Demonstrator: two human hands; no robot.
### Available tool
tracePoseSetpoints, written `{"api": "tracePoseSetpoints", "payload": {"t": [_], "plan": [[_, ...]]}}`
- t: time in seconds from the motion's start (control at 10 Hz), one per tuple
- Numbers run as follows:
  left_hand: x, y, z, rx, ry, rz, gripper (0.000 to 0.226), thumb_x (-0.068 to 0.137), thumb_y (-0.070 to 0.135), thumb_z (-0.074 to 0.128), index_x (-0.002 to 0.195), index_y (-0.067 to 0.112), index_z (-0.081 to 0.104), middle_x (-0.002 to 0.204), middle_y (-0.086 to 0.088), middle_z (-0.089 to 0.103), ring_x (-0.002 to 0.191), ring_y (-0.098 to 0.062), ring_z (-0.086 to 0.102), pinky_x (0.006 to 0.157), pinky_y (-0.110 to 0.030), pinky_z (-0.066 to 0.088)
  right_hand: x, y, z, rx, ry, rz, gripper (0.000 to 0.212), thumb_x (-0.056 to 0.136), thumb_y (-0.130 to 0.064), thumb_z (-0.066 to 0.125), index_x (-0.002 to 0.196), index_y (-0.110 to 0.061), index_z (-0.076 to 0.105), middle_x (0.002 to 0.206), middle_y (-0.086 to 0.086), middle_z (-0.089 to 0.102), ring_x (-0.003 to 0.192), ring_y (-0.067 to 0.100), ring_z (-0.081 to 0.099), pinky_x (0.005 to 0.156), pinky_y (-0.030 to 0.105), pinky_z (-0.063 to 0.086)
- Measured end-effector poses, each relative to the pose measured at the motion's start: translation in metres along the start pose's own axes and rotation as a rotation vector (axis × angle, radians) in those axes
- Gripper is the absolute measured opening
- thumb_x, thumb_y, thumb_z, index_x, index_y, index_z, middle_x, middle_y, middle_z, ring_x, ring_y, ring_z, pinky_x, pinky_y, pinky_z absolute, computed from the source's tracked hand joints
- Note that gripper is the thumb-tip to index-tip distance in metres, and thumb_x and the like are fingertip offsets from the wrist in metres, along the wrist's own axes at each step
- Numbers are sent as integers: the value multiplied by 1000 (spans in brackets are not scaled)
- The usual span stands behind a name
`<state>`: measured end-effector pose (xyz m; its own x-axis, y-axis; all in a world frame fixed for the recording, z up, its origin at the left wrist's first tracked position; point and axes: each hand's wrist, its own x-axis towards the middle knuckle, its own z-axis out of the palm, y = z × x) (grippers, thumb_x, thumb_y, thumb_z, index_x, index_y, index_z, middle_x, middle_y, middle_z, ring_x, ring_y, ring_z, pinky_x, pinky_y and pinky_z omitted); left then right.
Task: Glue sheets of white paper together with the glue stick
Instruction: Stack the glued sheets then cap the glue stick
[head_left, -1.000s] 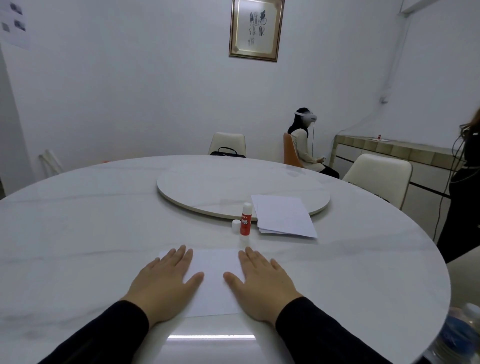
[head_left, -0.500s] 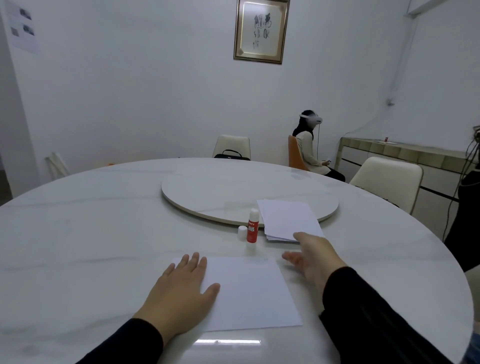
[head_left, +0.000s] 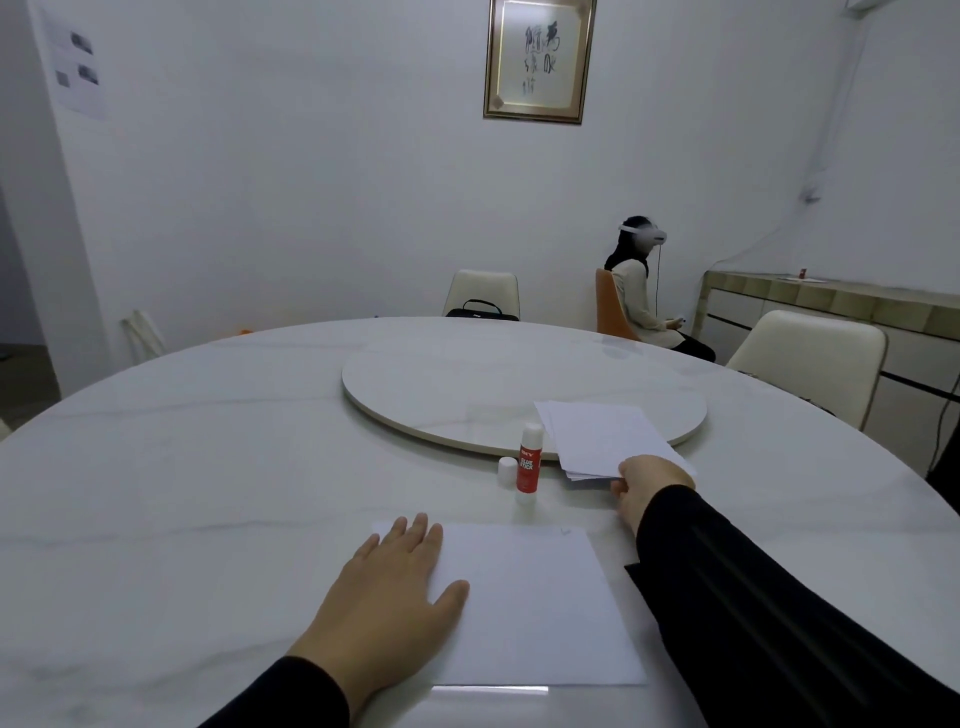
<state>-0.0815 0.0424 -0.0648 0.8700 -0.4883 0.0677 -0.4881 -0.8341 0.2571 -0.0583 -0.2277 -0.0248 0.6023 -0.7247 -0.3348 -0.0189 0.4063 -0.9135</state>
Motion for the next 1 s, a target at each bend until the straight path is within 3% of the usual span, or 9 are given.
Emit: {"api": "tracePoseSetpoints", "payload": {"t": [0.1,0.2,0.4,0.5,0.6,0.7,0.8,0.9,1.0], "plan": [[-1,4,-2,-10,3,3,65,95,48,28,151,21,8,160,5,0,147,-9,-2,119,-27,-2,-4,6,-8,-144,162,-135,37,94,-4,44,127,11,49,131,27,55,119,39,55,92,40,49],[0,9,-1,-21,16,0,65,95,47,28,151,21,9,161,5,1,147,-10,-1,120,-28,-1,-2,4,-17,-137,270,-195,37,89,1,49,124,9,50,125,27,59,111,40,60,84,43,51],[-1,12,-4,-176,110,-18,60,96,44,33,150,25,15,159,10,9,147,-7,2,117,-23,2,-16,-20,-54,152,433,-429,44,90,2,40,134,0,43,131,17,55,102,28,59,81,26,41],[-1,8,-5,-314,235,-31,54,95,40,40,145,24,29,154,8,27,144,-8,19,116,-24,15,-36,-26,-66,264,379,-557,16,89,-6,40,94,-10,54,97,7,61,79,21,56,69,27,44],[3,-2,-8,-642,401,-82,33,93,29,50,125,20,56,131,3,55,125,-16,48,101,-26,36,-68,-23,-63,346,57,-579,30,89,0,45,65,-17,42,66,-3,54,64,14,51,53,17,45],[5,-10,-24,-1329,375,-182,20,93,28,48,94,17,65,107,-9,67,95,-24,63,78,-31,44,-91,0,-52,244,-334,-475,22,94,-1,49,82,-14,63,73,-2,74,70,18,69,63,23,59],[-4,-14,-37,-1784,194,-242,39,95,39,41,91,11,68,99,-11,70,80,-28,67,74,-38,49,-102,21,-43,93,-502,-380,15,93,-3,52,96,-7,67,87,9,76,75,20,72,72,32,59],[-15,-13,-41,-1794,76,-208,42,91,40,46,85,13,77,90,-8,77,77,-24,74,68,-36,59,-103,33,-42,-76,-498,-357,11,90,-3,58,89,-5,69,85,12,76,74,23,71,73,35,58],[-13,-19,-38,-1659,167,-255,28,92,27,53,100,5,68,94,-15,75,77,-28,74,74,-40,56,-107,37,-48,-181,-473,-317,8,87,-4,63,84,-3,71,87,17,76,74,27,71,76,40,56]]}}
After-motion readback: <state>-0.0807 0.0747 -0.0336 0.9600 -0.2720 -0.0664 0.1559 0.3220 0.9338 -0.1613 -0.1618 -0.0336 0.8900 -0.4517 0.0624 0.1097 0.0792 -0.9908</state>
